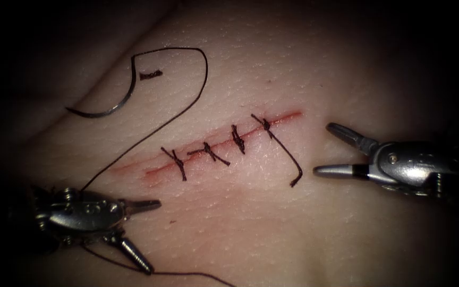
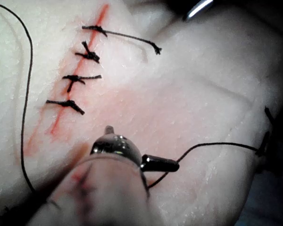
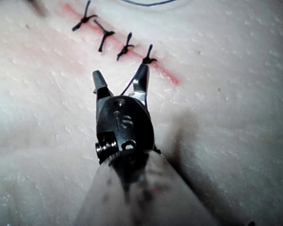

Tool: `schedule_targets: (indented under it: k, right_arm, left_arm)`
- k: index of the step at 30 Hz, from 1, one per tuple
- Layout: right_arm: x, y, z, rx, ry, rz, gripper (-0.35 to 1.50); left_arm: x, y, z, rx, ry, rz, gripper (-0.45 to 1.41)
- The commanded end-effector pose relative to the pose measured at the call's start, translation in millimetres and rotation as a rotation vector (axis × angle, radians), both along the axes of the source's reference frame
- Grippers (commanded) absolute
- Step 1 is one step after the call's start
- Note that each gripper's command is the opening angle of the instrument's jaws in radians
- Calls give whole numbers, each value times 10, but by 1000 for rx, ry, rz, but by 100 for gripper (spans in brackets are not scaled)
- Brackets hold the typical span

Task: Wound Closure

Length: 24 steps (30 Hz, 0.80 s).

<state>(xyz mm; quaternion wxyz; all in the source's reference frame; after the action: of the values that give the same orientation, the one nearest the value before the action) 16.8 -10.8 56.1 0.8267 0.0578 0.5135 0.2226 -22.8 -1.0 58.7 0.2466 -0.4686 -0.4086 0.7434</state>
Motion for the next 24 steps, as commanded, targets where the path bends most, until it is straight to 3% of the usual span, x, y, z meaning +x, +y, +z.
schedule_targets:
  k: [1,5,10,13,19,23,24]
  right_arm:
    - [6,-7,4,2,4,-3,131]
    - [5,-8,3,3,6,-8,130]
    - [0,-7,3,4,8,-12,126]
    - [-7,-5,0,8,12,-18,113]
    - [-18,-2,-2,6,20,-29,109]
    - [-19,-3,-2,-1,11,-42,109]
    - [-19,-3,-2,-5,9,-47,109]
  left_arm:
    - [-4,-3,-4,8,-43,5,119]
    - [6,12,-41,5,-140,38,119]
    - [2,37,-62,-55,-85,-21,118]
    - [-9,53,-58,-85,-28,-87,113]
    - [-46,76,-33,-157,91,-177,109]
    - [-83,76,-17,-267,168,-221,109]
    - [-102,72,-8,-367,243,-243,106]
